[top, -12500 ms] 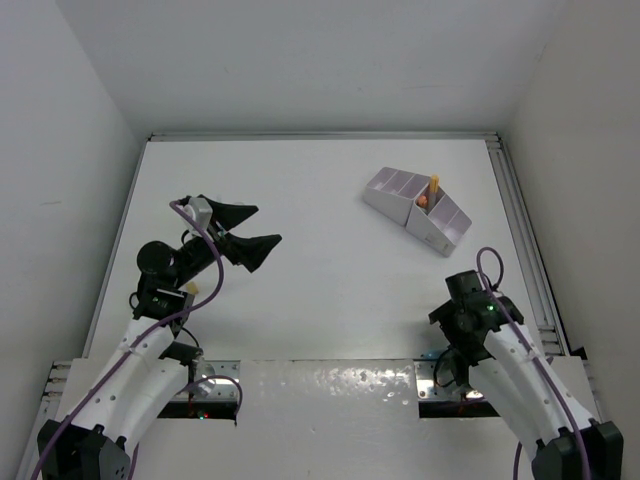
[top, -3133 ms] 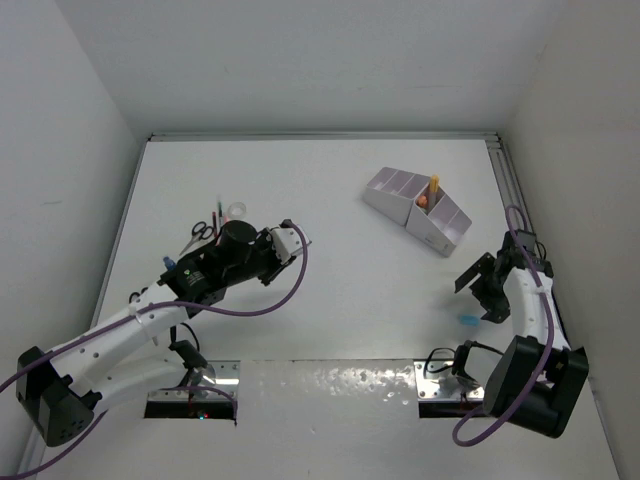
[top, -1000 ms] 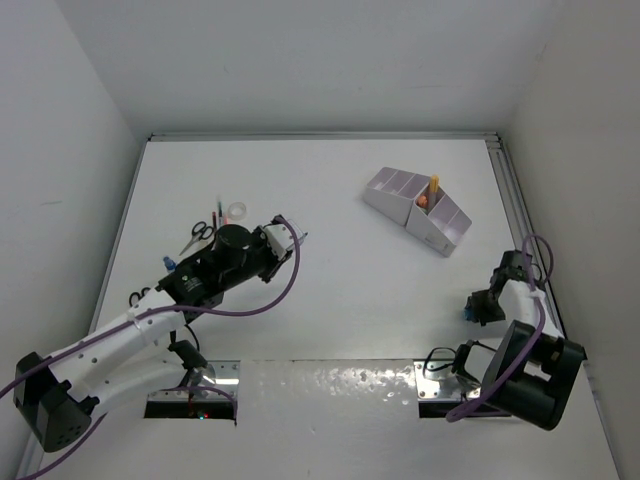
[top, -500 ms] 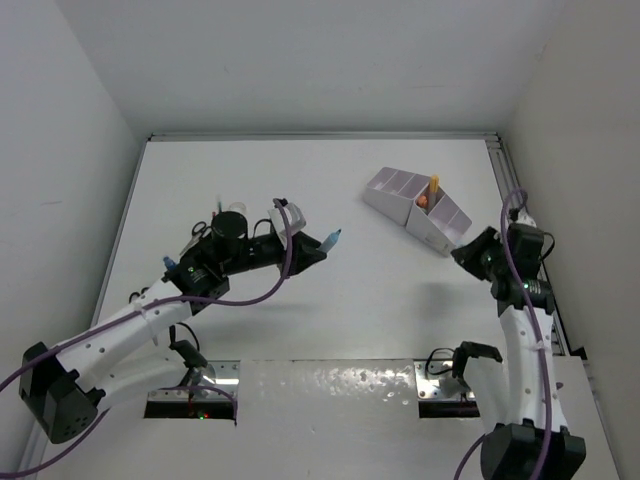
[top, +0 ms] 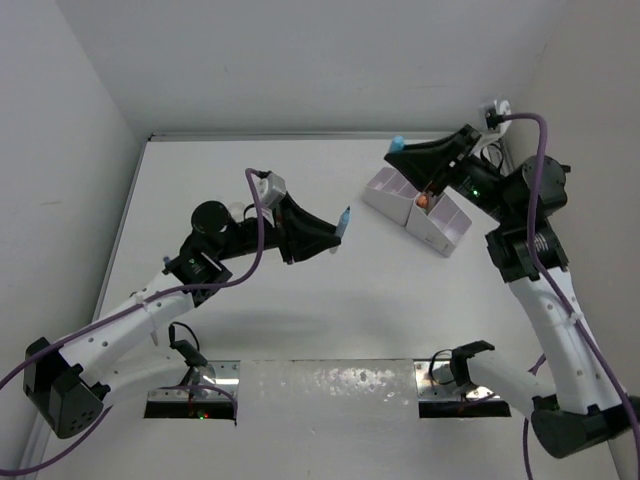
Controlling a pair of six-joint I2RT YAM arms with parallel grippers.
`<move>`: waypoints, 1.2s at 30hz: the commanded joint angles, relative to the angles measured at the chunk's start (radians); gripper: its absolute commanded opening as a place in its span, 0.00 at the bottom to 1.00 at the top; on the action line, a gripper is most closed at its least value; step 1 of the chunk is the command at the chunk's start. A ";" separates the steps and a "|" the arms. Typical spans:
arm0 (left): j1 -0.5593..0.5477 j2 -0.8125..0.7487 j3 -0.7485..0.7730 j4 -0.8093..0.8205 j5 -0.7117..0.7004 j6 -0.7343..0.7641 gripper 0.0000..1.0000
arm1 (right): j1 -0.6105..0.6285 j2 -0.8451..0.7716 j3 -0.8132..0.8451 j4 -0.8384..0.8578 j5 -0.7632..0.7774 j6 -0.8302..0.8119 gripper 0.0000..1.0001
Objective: Sort the stationery into containers
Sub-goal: Close the pen cap on the pen.
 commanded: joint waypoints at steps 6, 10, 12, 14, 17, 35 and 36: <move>0.015 -0.034 -0.078 0.400 -0.093 -0.262 0.00 | 0.192 0.133 0.098 0.362 -0.214 0.016 0.00; 0.017 -0.039 -0.105 0.466 -0.101 -0.292 0.00 | 0.226 0.144 0.080 0.397 -0.256 0.003 0.00; 0.017 -0.044 -0.107 0.471 -0.099 -0.289 0.00 | 0.235 0.150 0.088 0.380 -0.273 -0.004 0.00; 0.017 -0.051 -0.107 0.457 -0.102 -0.268 0.00 | 0.245 0.156 0.103 0.327 -0.277 -0.019 0.00; 0.017 -0.064 -0.113 0.446 -0.119 -0.243 0.00 | 0.266 0.155 0.105 0.256 -0.277 -0.071 0.00; 0.009 -0.065 -0.107 0.414 -0.056 -0.185 0.00 | 0.312 0.198 0.102 0.267 -0.265 -0.057 0.00; 0.009 -0.065 -0.107 0.417 -0.056 -0.182 0.00 | 0.315 0.198 0.094 0.267 -0.264 -0.057 0.00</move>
